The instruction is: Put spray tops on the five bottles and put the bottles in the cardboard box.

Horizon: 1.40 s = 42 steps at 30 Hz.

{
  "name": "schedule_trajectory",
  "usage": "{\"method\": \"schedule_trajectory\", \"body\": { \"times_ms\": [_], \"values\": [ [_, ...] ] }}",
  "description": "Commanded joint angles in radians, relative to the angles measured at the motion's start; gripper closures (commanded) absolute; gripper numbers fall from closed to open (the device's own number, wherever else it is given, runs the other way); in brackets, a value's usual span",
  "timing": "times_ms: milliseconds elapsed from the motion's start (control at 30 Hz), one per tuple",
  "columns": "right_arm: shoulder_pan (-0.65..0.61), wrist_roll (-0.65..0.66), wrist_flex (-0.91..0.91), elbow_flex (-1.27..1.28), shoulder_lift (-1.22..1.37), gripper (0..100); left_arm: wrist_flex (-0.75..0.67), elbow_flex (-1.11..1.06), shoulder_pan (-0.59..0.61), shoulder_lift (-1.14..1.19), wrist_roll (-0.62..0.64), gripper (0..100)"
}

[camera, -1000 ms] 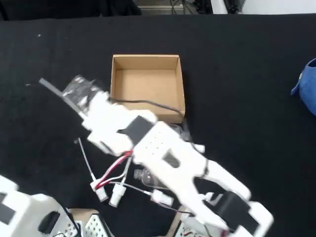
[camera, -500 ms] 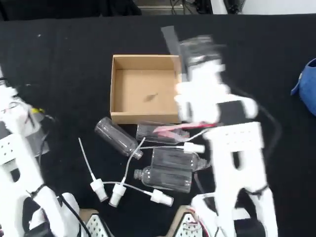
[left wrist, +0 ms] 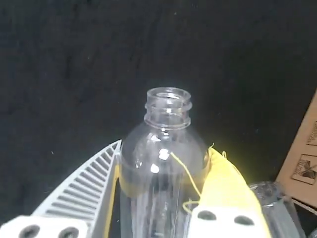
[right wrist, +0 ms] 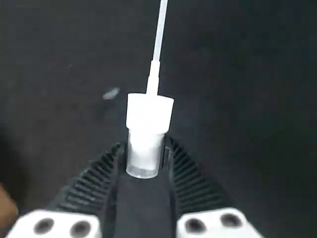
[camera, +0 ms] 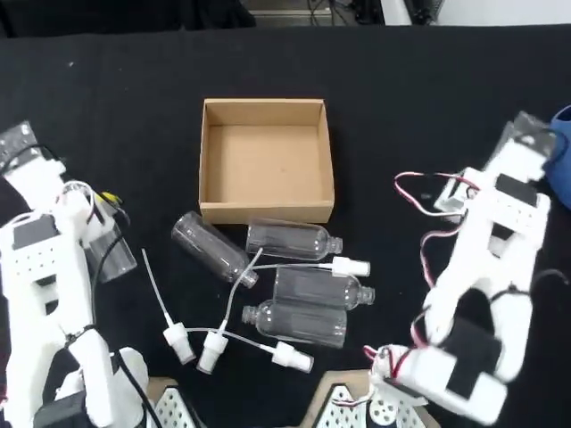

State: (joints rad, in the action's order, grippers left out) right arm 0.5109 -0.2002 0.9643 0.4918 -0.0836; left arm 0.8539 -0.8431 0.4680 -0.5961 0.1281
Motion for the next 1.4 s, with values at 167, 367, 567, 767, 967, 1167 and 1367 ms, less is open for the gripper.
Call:
{"method": "schedule_trajectory", "body": {
  "times_ms": [167, 367, 567, 767, 967, 1167, 1367],
  "values": [
    [-0.011, -0.164, 0.081, -0.142, 0.179, 76.0, -0.163, -0.127, -0.016, 0.0, 0.021, 97],
    [-0.04, -0.055, 0.299, -0.367, 0.234, 73.2, -0.166, -0.13, -0.016, 0.0, 0.021, 97],
    [-0.008, 0.342, 0.483, -0.539, 0.275, 73.0, -0.166, -0.131, -0.015, 0.0, 0.021, 97],
    [0.054, 0.859, 0.505, -0.579, 0.349, 73.3, -0.167, -0.133, -0.015, 0.0, 0.021, 97],
    [0.133, 1.379, 0.503, -0.656, 0.432, 73.3, -0.163, -0.136, -0.015, 0.009, 0.021, 97],
    [0.152, 1.686, 0.505, -0.776, 0.509, 73.3, -0.161, -0.136, -0.016, 0.011, 0.021, 97],
    [0.147, 1.995, 0.528, -0.794, 0.541, 73.0, -0.161, -0.137, -0.016, 0.011, 0.021, 97]
  ]
}}
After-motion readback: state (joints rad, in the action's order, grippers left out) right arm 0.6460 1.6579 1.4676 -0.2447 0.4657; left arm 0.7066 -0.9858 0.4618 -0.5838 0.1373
